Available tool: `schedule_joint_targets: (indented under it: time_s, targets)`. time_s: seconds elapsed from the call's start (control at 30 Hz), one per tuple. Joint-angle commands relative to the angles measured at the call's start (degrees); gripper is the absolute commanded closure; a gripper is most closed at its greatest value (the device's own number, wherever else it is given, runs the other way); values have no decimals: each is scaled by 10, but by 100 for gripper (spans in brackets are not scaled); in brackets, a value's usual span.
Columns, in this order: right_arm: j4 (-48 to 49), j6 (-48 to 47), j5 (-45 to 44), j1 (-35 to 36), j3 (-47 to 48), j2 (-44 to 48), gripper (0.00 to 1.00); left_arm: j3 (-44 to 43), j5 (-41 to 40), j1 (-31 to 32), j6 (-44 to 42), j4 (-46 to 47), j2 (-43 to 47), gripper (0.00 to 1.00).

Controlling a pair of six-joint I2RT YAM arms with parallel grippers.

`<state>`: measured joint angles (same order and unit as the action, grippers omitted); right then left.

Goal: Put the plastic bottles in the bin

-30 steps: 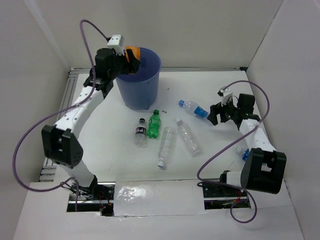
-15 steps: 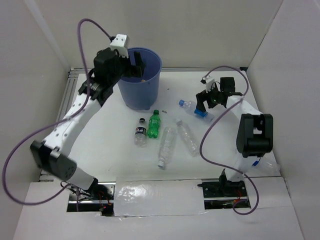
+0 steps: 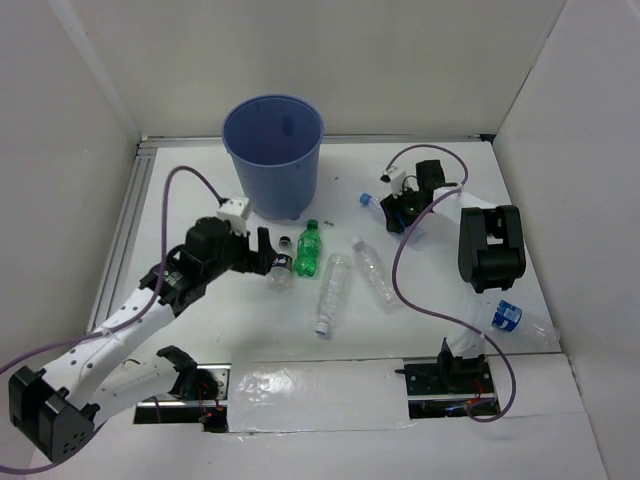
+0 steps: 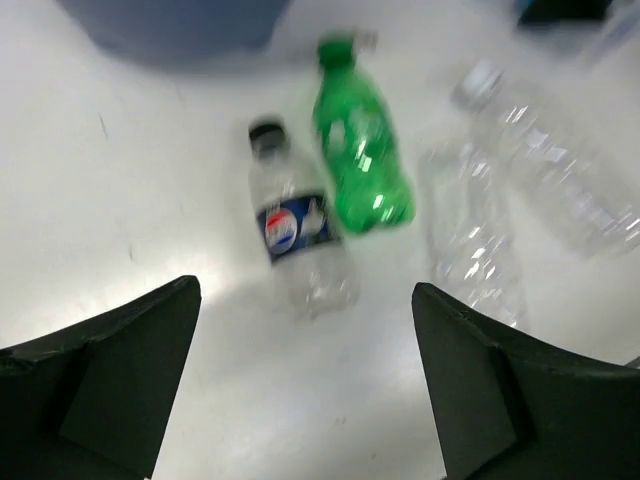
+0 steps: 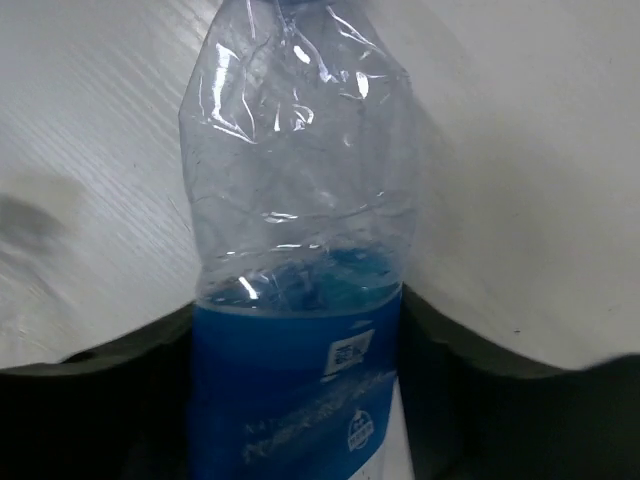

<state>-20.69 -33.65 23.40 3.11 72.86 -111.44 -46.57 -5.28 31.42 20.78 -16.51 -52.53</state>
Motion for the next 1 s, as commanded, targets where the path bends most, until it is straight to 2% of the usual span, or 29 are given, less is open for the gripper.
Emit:
schedule_joint_targets:
  time_s: [0.0,0.03,0.1,0.17,0.27,0.3,0.33,0.4,0.43,0.5,0.63,0.77,0.9,0.97]
  targets:
    - [-19,-21,-5,1,14,4,41,39,-1,12,58,28,-5,0]
    - [-29,-21,-5,1,14,20,60,39,-16,17,66,34,-20,0]
    - [-43,-33,16,1,19,42,75,47,-17,22,79,50,-37,0]
    - [-70,-33,48,1,37,84,85,53,-32,22,92,58,-60,0]
    - [-121,-39,99,7,117,128,85,59,-39,22,99,69,-97,0]
    - [-131,-39,141,7,145,133,84,59,-40,22,99,80,-107,0]
    - [-138,-39,162,12,202,134,84,59,-40,22,99,96,-118,0]
    - [-138,-14,216,21,258,140,84,65,-33,22,99,110,-140,0]
    - [-126,-5,230,37,308,140,84,65,-33,22,94,115,-163,0]
    - [-87,26,256,57,350,126,82,60,-39,28,94,115,-187,0]
    - [5,82,256,114,444,92,80,54,-61,28,88,123,-236,0]
    - [42,111,259,169,534,10,76,54,-69,28,83,151,-265,0]
    - [156,183,241,212,566,-68,73,42,-75,28,78,162,-297,0]
    - [164,201,221,219,599,-100,69,42,-81,28,78,162,-303,0]
